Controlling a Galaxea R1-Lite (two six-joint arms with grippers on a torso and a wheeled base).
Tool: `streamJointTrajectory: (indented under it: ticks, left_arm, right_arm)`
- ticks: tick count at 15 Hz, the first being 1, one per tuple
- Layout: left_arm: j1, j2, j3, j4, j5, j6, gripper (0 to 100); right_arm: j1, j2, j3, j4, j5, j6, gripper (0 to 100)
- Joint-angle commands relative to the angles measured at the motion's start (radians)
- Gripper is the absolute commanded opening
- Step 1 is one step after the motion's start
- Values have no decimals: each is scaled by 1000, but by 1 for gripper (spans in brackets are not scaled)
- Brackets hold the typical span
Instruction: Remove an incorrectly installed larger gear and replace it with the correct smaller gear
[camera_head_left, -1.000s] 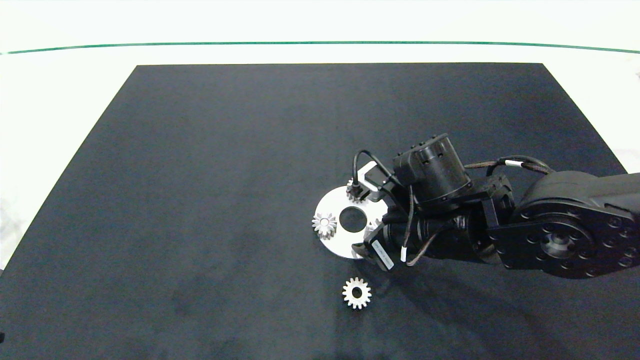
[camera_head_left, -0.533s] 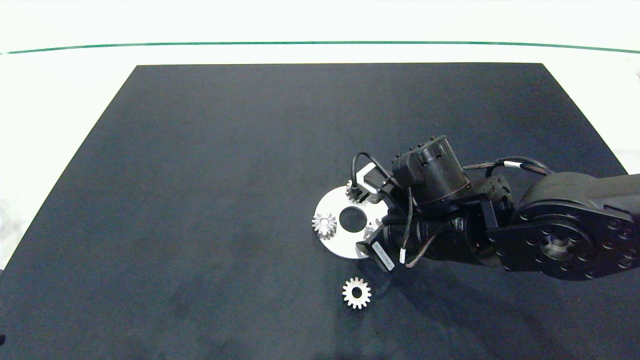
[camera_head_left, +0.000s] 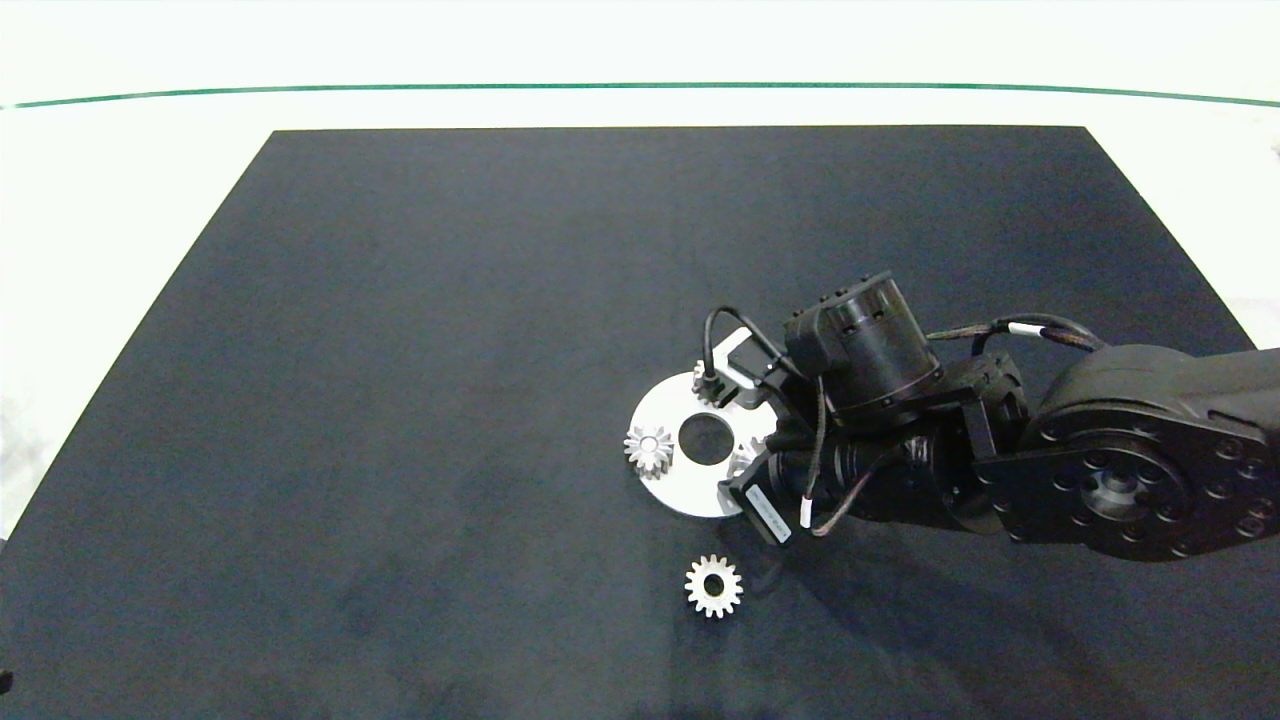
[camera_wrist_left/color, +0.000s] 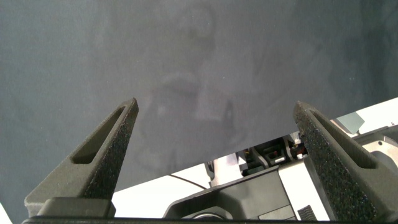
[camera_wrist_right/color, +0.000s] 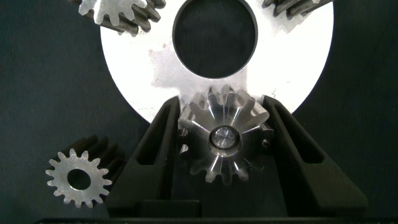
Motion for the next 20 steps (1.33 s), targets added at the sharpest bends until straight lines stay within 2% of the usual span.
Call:
streamJointTrajectory:
  ticks: [1,7,11,12,13,14,20]
  left_arm:
    - [-1,-1,2,5,0,0,100]
    - [1,1,8,4,0,0,100]
    - [1,1,12,4,0,0,100]
    - [1,2,14,4,0,0,100]
    - [1,2,14,4,0,2,100]
    - [1,2,14,4,0,0,100]
    - [1,4,21,4,0,2,100]
  right_arm:
    - [1,-4,4,1,0,0,40]
    - [1,-4,7,-3,3,10,28]
    - [-1,-11,3,-4,8,14,28]
    - [-1,-11,3,-6,8,22,28]
    - [1,-15,0,-6,13,52,28]
    - [1,-20,0,-6,17,57,28]
    - [4,-44,-19,4,23,46,28]
